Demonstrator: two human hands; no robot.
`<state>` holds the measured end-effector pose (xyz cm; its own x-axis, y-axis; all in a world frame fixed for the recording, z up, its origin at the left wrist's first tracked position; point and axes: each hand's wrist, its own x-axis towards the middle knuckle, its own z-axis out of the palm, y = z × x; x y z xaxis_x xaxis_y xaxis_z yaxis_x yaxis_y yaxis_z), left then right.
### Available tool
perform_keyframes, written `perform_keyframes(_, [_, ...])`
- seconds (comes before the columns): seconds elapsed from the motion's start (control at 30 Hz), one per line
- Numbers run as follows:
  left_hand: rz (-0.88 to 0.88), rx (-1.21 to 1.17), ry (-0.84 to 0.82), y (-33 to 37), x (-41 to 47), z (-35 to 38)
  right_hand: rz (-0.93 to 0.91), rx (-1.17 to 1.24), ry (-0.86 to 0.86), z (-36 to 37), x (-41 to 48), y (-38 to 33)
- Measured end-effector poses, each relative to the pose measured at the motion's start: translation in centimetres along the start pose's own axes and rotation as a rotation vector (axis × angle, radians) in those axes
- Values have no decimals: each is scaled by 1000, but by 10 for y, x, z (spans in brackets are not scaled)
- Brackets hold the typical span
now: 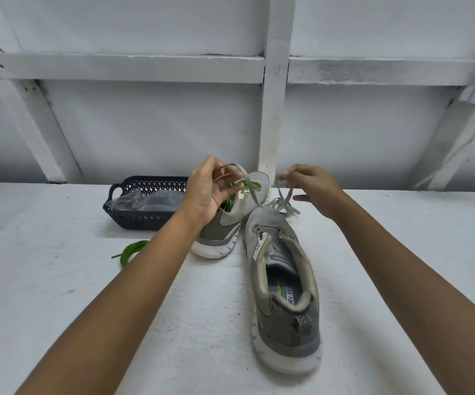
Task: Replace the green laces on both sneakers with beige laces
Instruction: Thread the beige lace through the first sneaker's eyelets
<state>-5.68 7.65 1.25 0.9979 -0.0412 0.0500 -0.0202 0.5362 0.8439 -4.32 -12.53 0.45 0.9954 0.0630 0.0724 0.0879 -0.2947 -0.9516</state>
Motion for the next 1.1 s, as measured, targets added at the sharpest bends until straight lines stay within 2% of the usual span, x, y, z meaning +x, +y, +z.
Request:
perform_keyframes(0.1, [-6,55,-3,-4,1,-2,55,-152,-91,4,4,-4])
perform_keyframes(0.2, [33,223,14,-7,0,-5,123,-265,-8,4,20,15])
perform_keyframes(0.37, [95,690,35,-10,-3,-16,154,-495,117,1,47,59])
perform_keyframes(0.47, [212,1052,47,-9,-6,-26,131,-658,131,5,57,74])
perform_keyframes(0.53, [293,1162,84,-8,-10,-27,102,-729,126,8,64,82])
perform_keyframes(0.6, [309,1152,99,-6,-12,-27,66,-782,117,11,70,90])
perform_keyframes(0.8, [154,998,73,-3,-8,-28,37,-960,67,15,81,100])
perform_keyframes(1.1, [112,997,79,-4,-1,-29,84,-949,123,13,89,105])
